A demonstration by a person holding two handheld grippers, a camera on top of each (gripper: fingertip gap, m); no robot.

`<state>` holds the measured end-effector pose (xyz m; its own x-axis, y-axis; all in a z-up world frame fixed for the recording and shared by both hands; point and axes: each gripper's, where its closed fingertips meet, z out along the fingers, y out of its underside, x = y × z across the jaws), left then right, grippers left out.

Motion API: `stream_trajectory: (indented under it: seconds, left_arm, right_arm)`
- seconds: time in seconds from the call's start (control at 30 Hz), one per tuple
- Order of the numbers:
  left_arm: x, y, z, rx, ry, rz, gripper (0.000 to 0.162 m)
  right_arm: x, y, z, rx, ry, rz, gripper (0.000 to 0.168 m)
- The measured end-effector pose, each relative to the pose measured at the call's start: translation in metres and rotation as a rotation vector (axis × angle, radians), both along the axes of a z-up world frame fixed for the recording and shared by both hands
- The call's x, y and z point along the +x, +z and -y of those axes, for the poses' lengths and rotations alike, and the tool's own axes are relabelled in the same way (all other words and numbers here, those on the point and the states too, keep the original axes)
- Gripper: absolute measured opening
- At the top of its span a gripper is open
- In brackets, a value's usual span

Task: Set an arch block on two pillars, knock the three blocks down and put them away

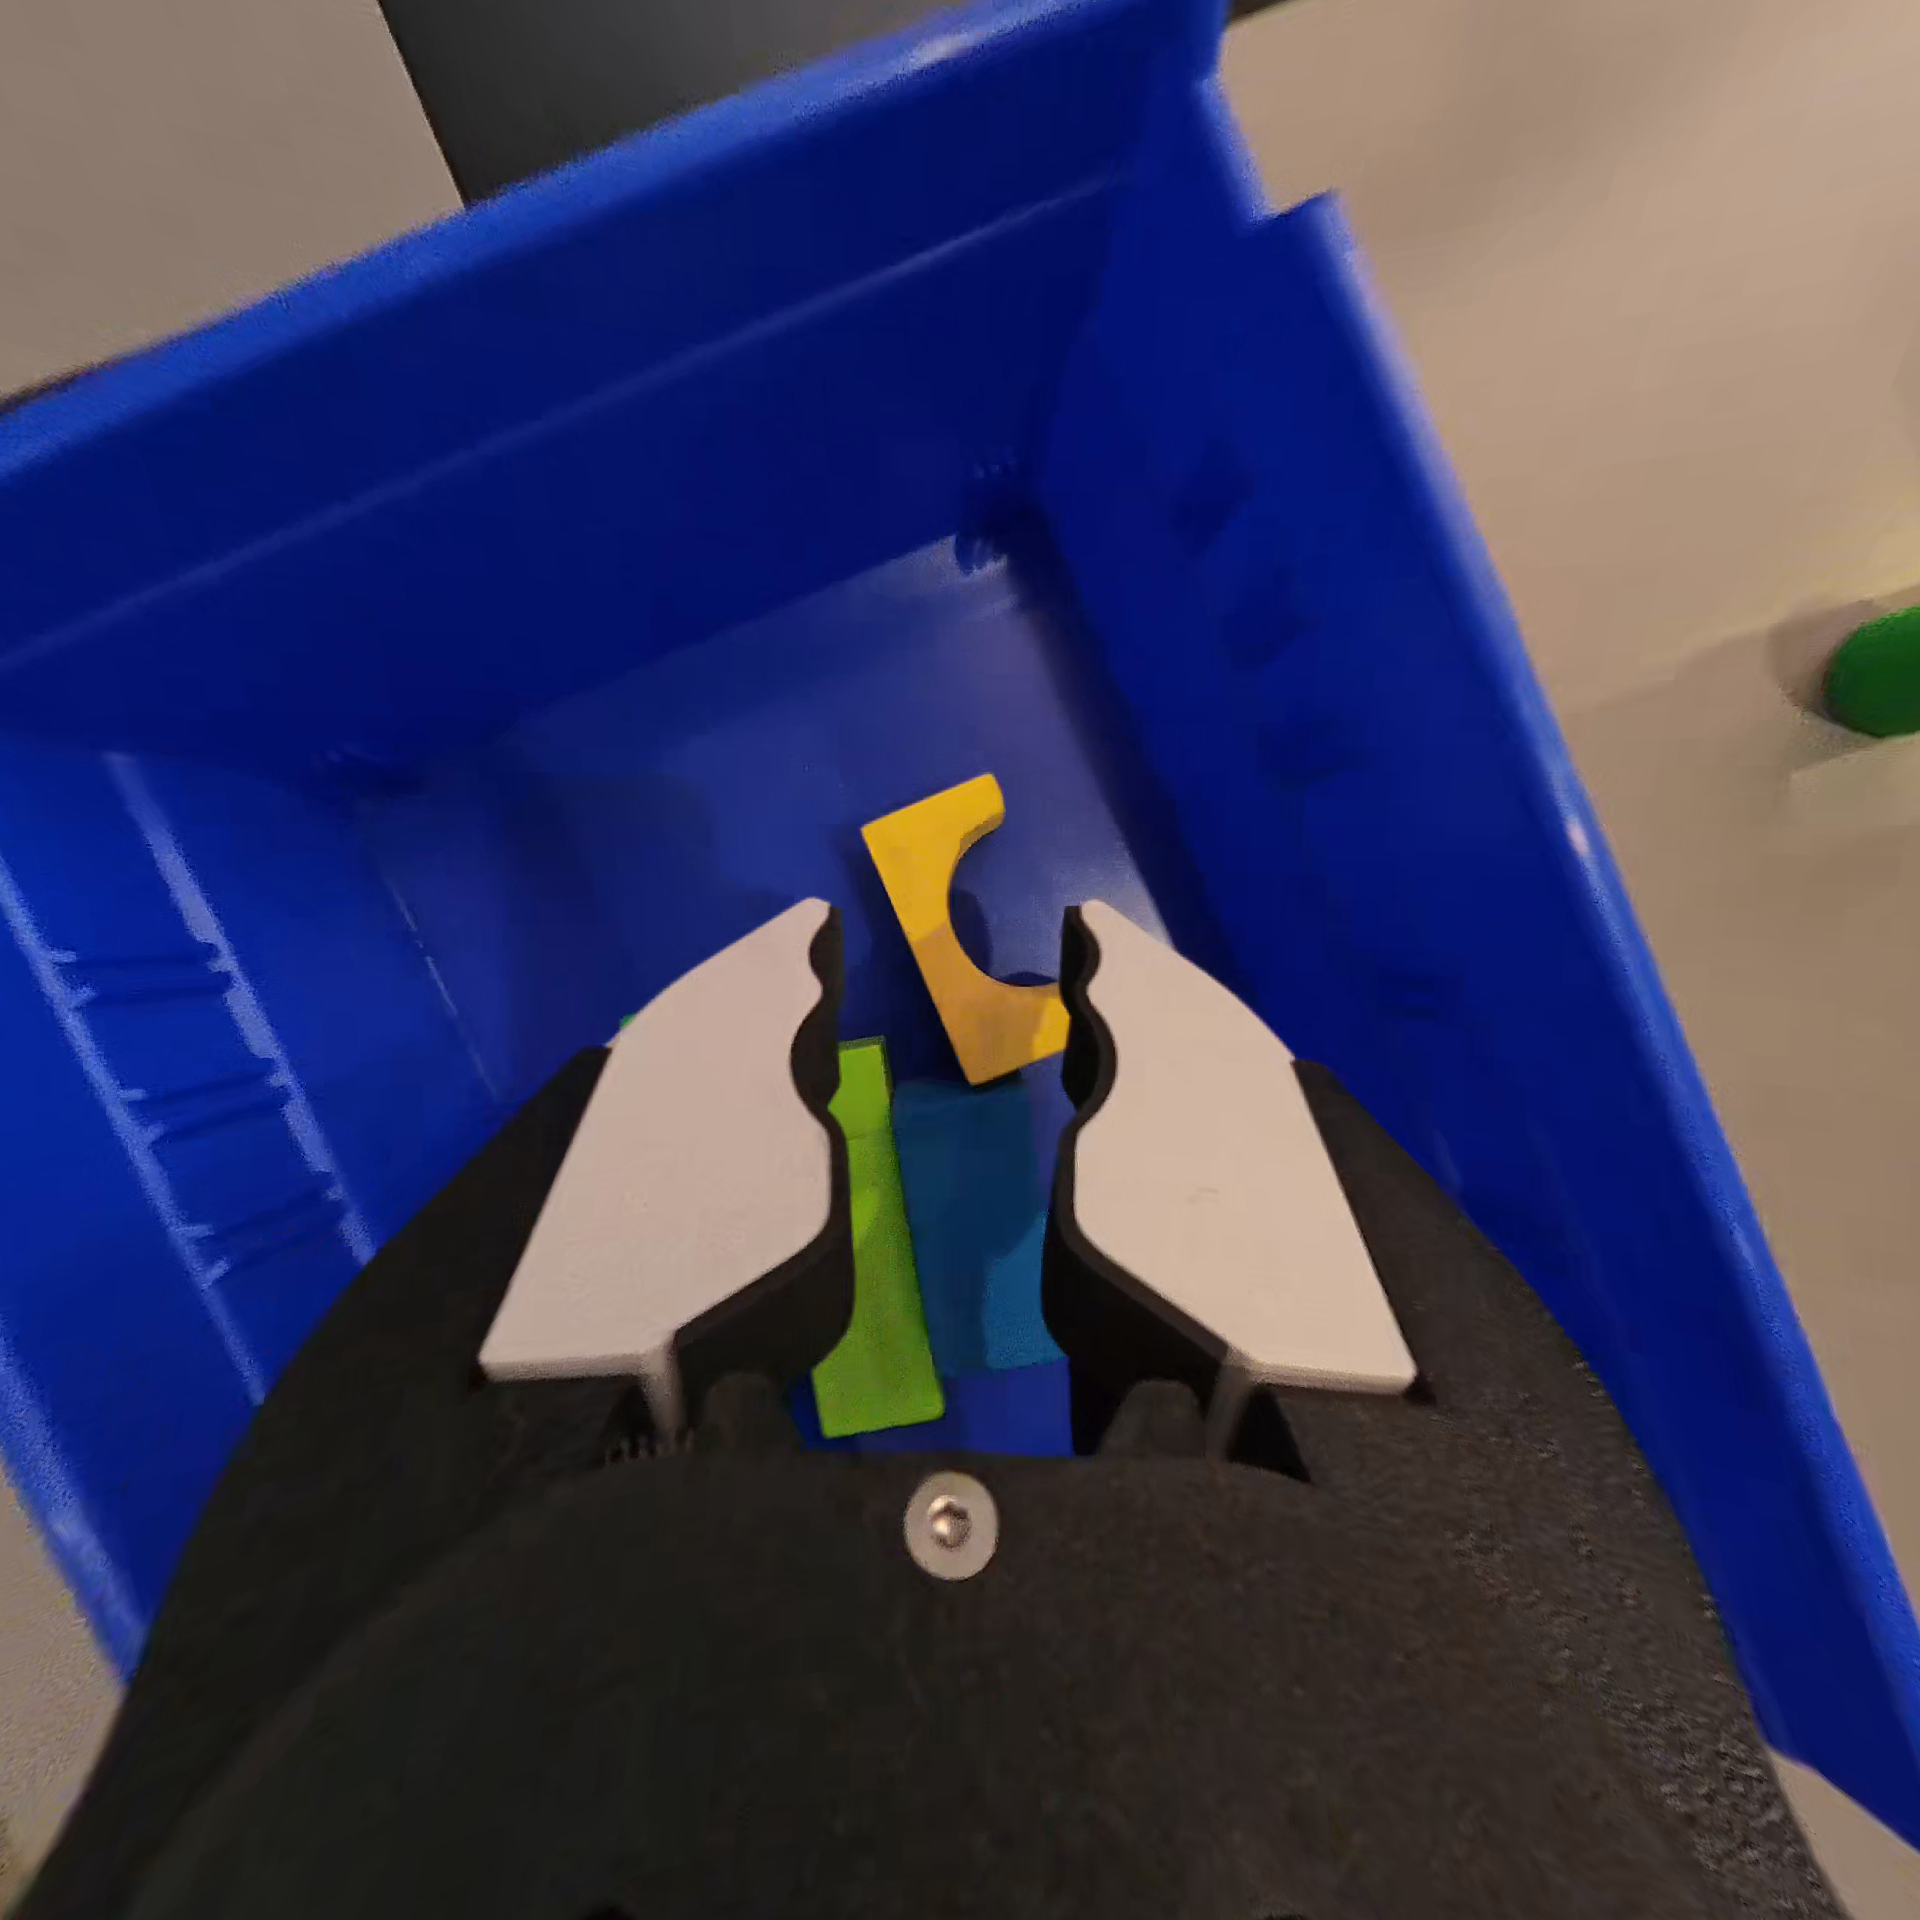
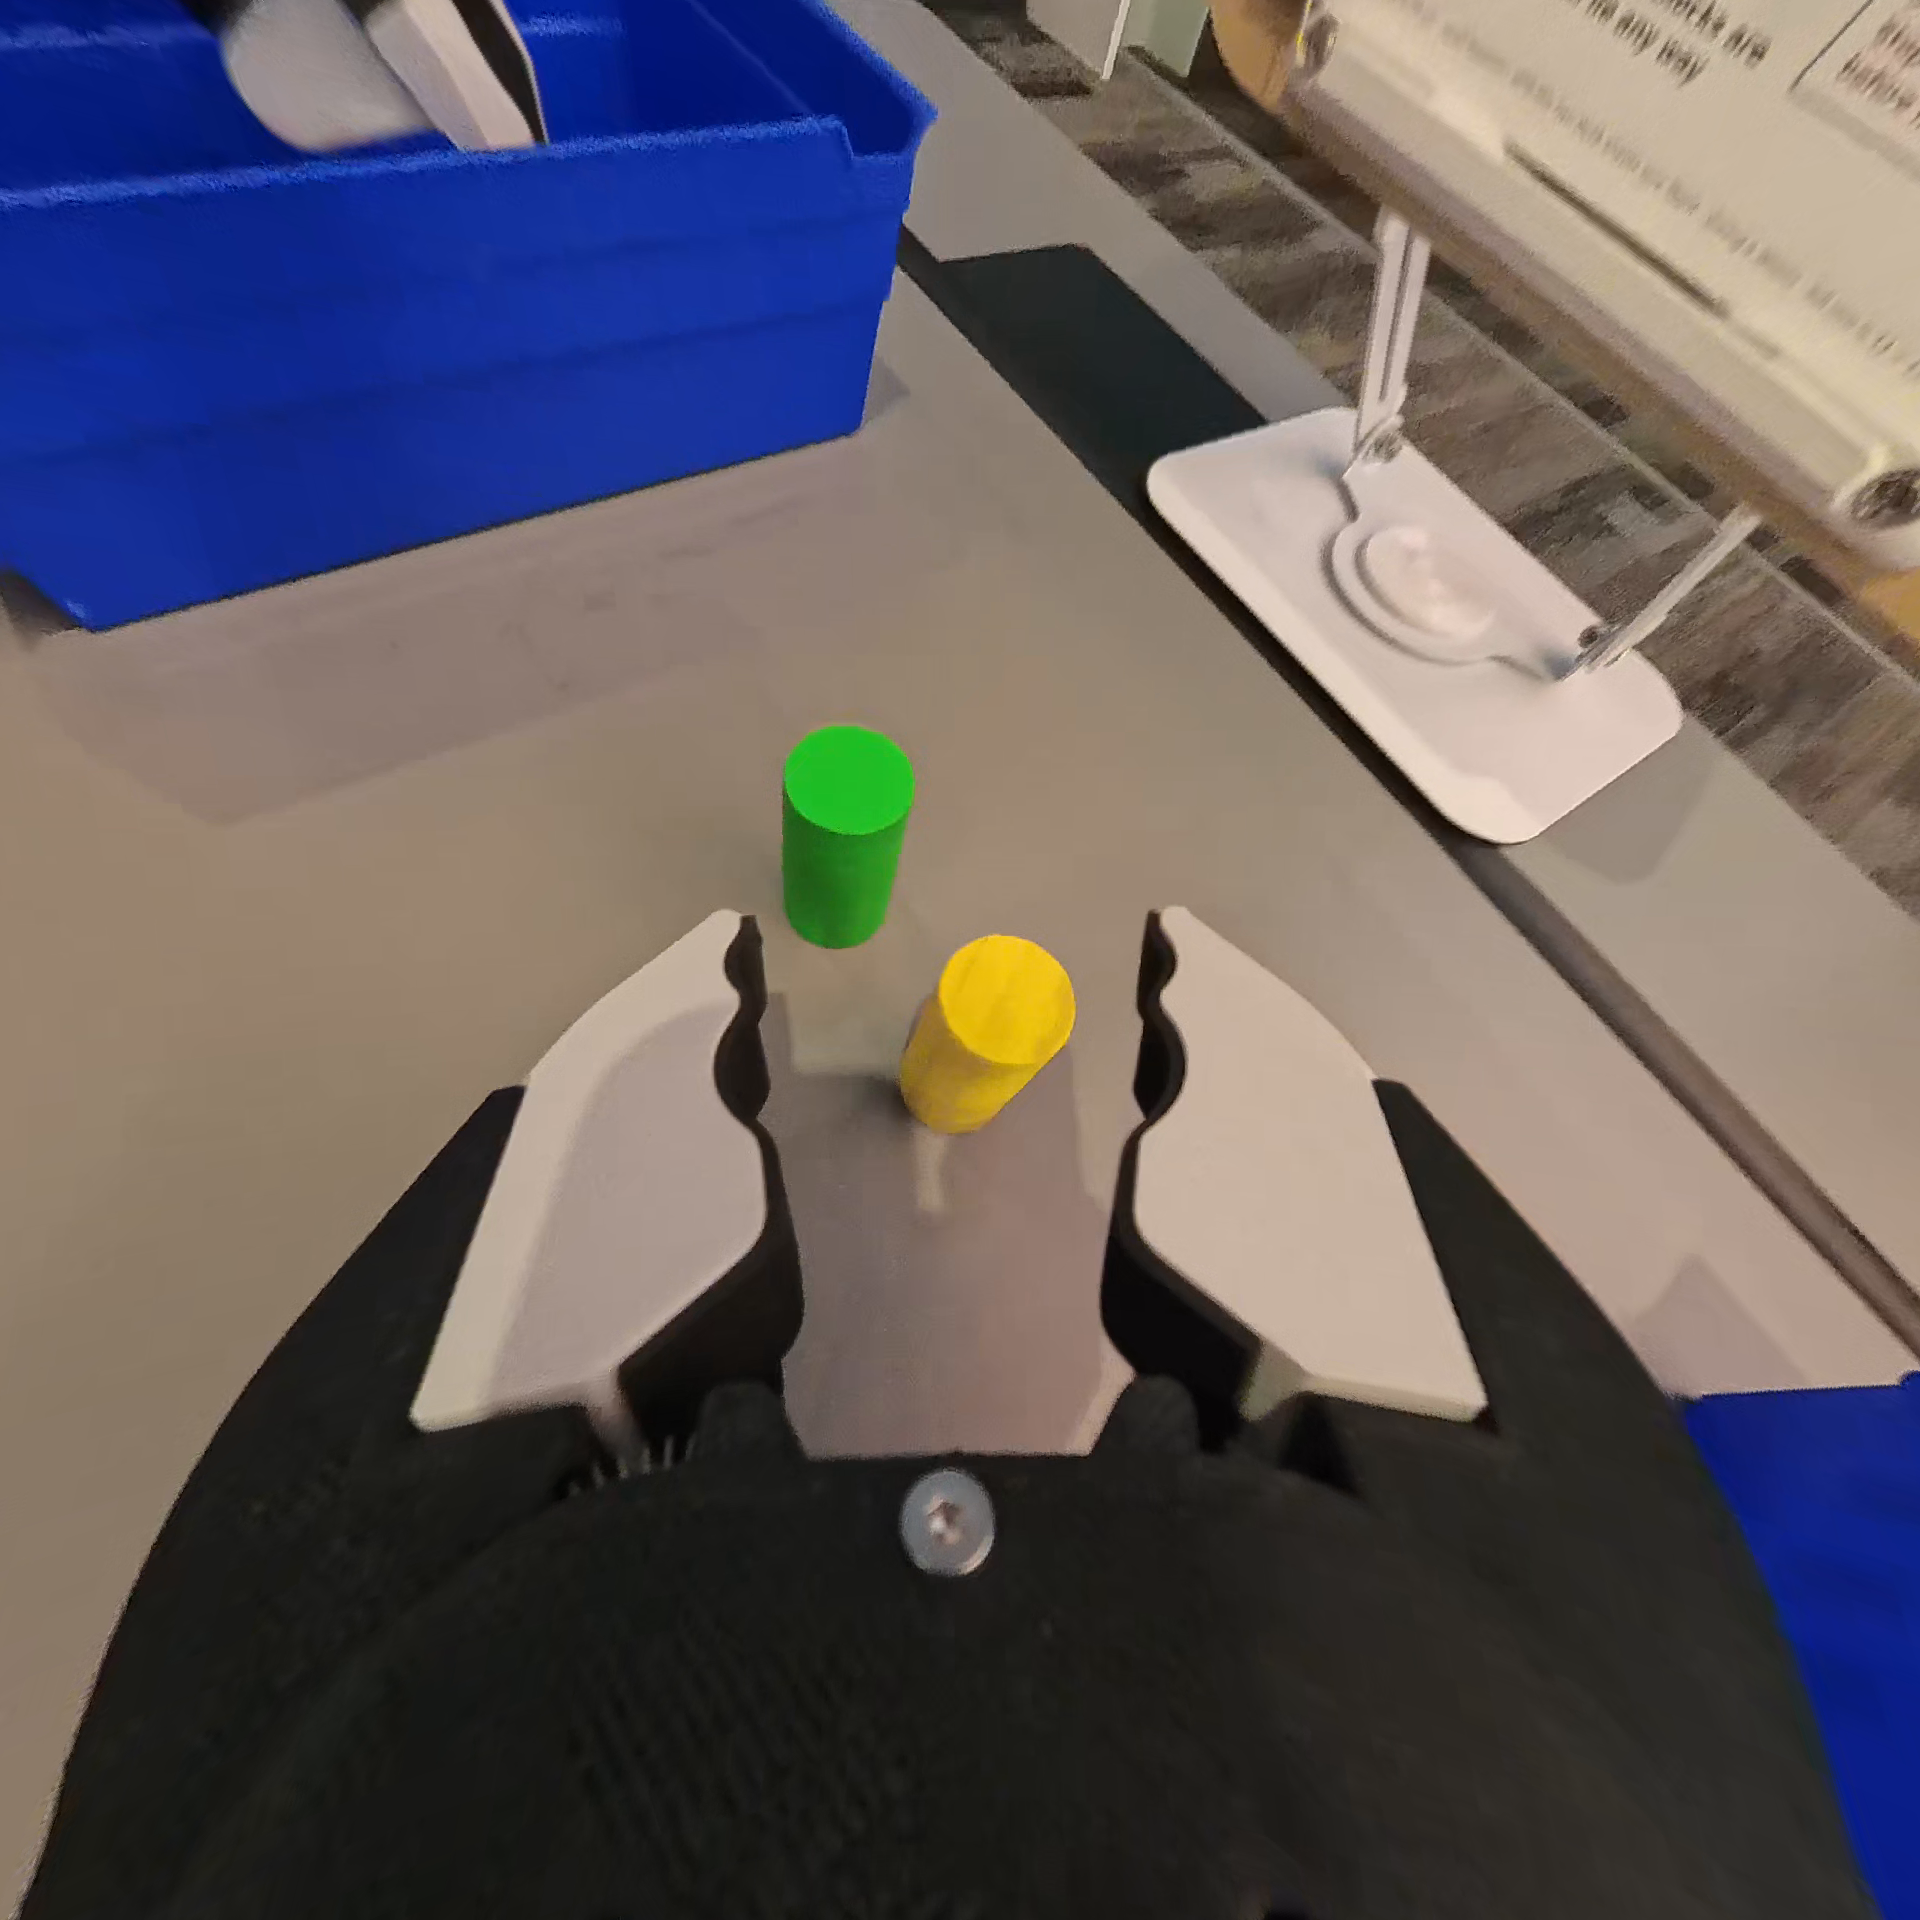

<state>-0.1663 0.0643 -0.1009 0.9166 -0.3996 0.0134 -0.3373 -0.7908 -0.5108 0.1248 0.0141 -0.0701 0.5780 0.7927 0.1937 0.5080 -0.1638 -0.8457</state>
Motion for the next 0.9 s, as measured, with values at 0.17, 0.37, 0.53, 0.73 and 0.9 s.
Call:
stream_trajectory:
  seconds: [0.17,0.37,0.53,0.73,0.9]
  left_arm:
    - [-0.006,-0.027,0.000,-0.086,0.046,-0.033,0.034]
    - [-0.006,-0.044,0.001,-0.139,0.035,-0.104,0.011]
    - [-0.011,-0.016,-0.004,-0.027,0.003,-0.144,0.011]
    - [0.047,0.108,0.012,0.452,-0.288,-0.017,0.011]
    - [0.137,0.165,0.069,0.820,-0.649,-0.171,0.011]
  right_arm:
    - [-0.003,0.011,0.007,0.025,0.025,0.006,0.070]
    - [-0.004,0.010,0.009,0.034,0.038,0.036,0.070]
    - [0.000,0.021,0.006,0.081,0.019,0.021,0.070]
    - [-0.007,0.048,0.019,0.001,0.092,-0.192,0.069]
    - [-0.017,0.096,0.055,-0.375,0.302,-0.636,0.069]
